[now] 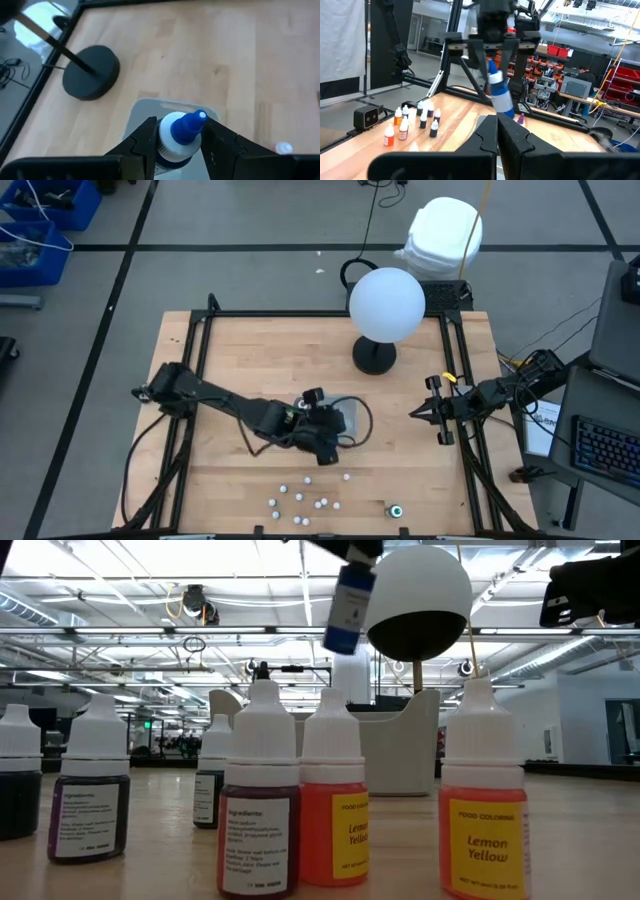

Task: Pick & Place food coloring
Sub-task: Put the large blue food coloring bottle into the gray bin

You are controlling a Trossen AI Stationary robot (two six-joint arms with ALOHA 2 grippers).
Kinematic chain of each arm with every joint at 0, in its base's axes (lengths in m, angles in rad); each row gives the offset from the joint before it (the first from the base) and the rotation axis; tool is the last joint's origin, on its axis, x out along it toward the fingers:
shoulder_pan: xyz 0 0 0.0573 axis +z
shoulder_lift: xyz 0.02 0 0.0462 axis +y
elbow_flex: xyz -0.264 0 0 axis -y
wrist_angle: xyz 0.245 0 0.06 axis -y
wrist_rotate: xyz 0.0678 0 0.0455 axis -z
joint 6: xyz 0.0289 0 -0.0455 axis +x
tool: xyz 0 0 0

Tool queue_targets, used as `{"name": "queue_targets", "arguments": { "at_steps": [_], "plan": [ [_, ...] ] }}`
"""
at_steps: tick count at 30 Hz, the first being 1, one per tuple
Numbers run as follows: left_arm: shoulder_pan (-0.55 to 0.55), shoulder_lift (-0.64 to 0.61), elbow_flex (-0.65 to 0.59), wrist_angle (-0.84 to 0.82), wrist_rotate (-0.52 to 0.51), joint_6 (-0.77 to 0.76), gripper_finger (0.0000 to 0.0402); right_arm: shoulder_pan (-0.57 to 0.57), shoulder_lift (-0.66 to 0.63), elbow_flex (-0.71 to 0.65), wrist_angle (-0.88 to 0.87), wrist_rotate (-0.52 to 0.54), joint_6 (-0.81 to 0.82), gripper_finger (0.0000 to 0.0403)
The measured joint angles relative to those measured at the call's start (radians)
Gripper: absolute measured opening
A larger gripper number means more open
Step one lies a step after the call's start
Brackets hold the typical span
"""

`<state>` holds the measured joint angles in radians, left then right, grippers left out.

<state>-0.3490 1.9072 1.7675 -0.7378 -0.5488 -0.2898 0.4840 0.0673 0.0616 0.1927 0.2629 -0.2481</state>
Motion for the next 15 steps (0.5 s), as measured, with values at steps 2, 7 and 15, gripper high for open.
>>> {"name": "queue_targets", "arguments": {
  "at_steps": [2,7,15],
  "plan": [
    [0.005,-0.046,-0.073,0.094,0.005,0.021,0.0125,0.000,0.001,0.000,-0.005,-0.001,0.000,0.0000],
    [0.007,-0.218,-0.298,0.315,0.076,0.080,0.0125,0.000,0.007,0.000,0.000,-0.001,0.000,0.0000],
    [0.109,-0.366,-0.676,0.628,0.205,0.023,0.0125,0.000,0.011,0.000,0.001,0.001,0.000,0.0000]
  ]
}}
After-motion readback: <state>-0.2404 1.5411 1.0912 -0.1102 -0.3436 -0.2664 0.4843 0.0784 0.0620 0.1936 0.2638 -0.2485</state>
